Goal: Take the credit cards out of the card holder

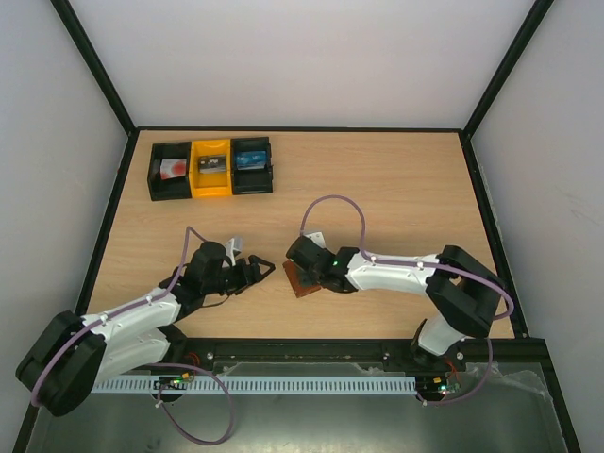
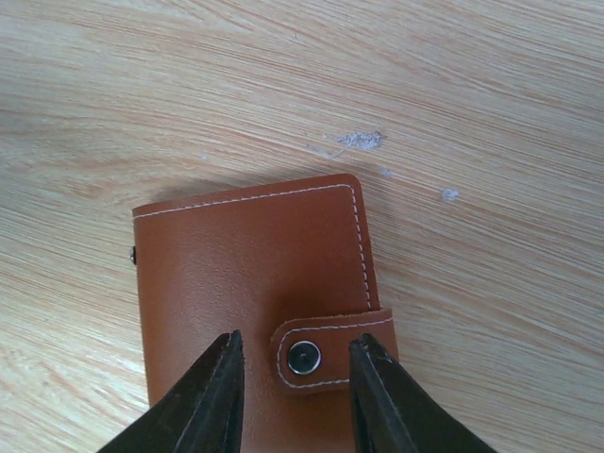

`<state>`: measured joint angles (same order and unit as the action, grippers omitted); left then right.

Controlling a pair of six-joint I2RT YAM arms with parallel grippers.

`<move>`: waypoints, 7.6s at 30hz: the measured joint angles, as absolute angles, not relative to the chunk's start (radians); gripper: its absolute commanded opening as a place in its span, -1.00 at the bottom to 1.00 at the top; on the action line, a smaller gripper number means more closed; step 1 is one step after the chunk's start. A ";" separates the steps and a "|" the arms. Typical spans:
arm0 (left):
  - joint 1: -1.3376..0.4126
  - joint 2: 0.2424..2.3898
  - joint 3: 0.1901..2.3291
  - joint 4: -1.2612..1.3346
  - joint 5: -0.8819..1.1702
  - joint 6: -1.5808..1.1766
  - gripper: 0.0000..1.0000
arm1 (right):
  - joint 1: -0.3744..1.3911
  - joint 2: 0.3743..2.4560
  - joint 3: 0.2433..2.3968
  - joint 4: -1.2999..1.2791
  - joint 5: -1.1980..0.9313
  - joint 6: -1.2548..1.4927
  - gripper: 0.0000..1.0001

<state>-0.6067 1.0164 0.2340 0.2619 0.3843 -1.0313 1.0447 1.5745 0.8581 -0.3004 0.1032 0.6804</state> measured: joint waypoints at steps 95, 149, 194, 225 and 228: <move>-0.628 1.375 0.248 0.525 0.366 -0.994 -0.56 | 1.077 1.534 0.739 -0.094 0.129 0.785 -0.35; -0.387 0.844 0.377 -0.149 0.352 -0.788 0.86 | 1.077 1.412 0.739 0.117 -0.121 0.920 -0.96; -0.462 1.134 0.232 0.198 0.451 -0.898 -0.13 | 1.035 1.386 0.458 0.031 0.170 0.975 -0.96; -0.566 1.336 0.227 0.535 0.509 -1.050 -0.32 | 1.035 1.389 0.419 0.105 0.186 1.003 -0.96; -0.585 1.314 0.225 0.571 0.519 -1.075 -0.35 | 1.034 1.389 0.415 0.117 0.186 1.004 -0.96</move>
<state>-0.5850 1.3136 0.2249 0.5709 0.5190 -1.0748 1.0344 1.3891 0.4149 0.1169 0.1860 1.0042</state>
